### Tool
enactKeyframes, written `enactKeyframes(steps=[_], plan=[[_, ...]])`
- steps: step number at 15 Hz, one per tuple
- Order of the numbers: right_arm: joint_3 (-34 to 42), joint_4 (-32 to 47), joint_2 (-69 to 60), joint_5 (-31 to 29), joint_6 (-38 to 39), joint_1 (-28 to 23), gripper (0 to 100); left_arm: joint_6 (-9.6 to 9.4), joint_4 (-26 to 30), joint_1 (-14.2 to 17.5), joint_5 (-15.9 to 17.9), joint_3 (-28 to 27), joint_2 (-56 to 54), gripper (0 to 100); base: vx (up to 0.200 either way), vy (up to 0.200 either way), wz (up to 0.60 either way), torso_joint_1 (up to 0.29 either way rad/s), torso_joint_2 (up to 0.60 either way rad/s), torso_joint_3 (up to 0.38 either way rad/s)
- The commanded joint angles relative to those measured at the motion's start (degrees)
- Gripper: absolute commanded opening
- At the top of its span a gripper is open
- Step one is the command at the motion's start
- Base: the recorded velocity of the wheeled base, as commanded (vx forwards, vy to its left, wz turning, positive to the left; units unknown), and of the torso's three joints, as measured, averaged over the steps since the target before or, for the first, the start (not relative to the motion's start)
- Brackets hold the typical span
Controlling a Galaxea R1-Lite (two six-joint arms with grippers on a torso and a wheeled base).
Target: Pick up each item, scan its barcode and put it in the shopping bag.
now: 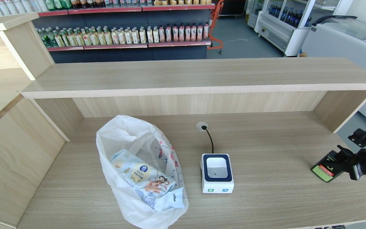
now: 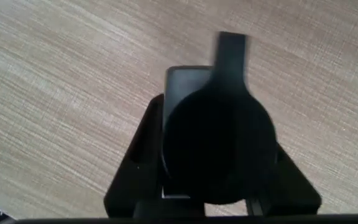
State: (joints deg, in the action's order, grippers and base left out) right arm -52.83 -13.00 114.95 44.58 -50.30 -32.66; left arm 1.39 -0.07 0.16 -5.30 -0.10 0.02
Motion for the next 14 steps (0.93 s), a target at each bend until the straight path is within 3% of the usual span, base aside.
enactKeyframes(steps=[1, 6, 10, 14], plan=[[0.19, -0.01, 0.28, -0.02, -0.06, 0.05, 0, 0.02, -0.01, 0.02, -0.06, 0.01, -0.02, 100, 0.0, 0.0, 0.0, 0.0, 0.0, 0.0], [0.54, 1.13, -2.09, -0.02, -3.93, 0.58, 0, 0.02, -0.01, 0.02, -0.06, 0.01, -0.02, 100, 0.0, 0.0, 0.0, 0.0, 0.0, 0.0], [2.65, 4.03, -15.28, 5.87, -6.22, 0.67, 0, 0.02, -0.01, 0.02, 0.03, 0.01, -0.02, 100, 0.0, 0.0, 0.0, 0.0, 0.0, 0.0], [3.53, 4.82, -29.78, 10.53, -13.69, 7.79, 0, 0.02, -0.01, 0.02, 0.03, 0.01, -0.02, 100, 0.0, 0.0, 0.0, 0.0, 0.0, 0.0]])
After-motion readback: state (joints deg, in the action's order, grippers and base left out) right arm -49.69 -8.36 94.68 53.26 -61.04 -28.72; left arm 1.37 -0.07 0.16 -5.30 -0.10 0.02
